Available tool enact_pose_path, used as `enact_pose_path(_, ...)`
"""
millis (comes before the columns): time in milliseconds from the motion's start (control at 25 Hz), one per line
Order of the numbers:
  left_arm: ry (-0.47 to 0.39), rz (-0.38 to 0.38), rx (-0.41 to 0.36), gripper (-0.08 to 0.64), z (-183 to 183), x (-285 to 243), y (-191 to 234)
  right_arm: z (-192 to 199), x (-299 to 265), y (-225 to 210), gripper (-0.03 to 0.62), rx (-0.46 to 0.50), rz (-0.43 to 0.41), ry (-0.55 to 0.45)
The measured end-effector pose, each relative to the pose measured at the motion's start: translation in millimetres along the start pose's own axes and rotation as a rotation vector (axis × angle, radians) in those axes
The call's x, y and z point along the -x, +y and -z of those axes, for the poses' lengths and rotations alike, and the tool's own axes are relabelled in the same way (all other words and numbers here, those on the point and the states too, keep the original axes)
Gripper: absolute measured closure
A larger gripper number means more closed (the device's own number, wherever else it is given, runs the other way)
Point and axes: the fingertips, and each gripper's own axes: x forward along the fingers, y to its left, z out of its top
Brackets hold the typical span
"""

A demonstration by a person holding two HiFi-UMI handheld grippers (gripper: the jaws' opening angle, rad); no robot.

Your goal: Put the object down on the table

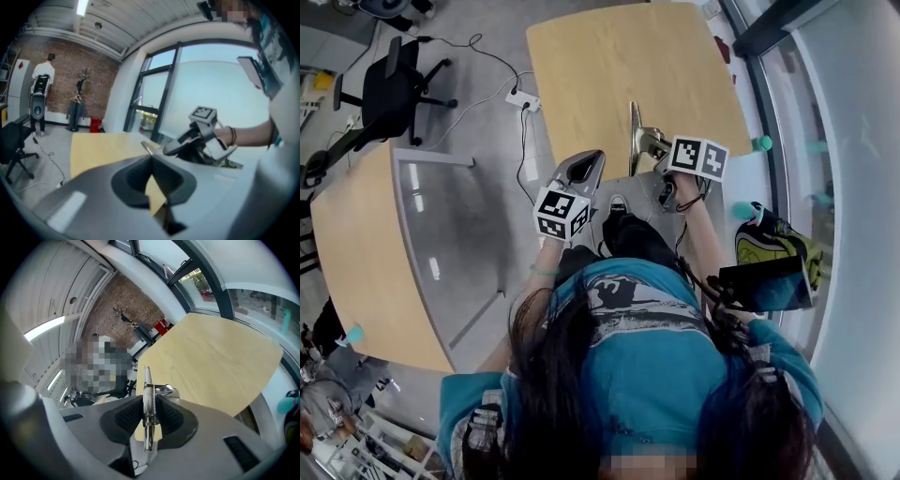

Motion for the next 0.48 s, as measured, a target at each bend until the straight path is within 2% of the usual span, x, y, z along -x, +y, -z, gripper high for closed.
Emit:
enact_pose_path(200, 0.022, -0.016, 0.009, 0.558, 2.8, -14.9, 7.1, -41.4, -41.4, -23.7, 0.502, 0.03, 0.022, 0.042)
enact_pose_path(480, 0.041, -0.043, 0.026, 0.558, 10.4, -16.7, 16.6, -72.6, -98.1, -59.6, 0.502, -0.086, 0.026, 0.068)
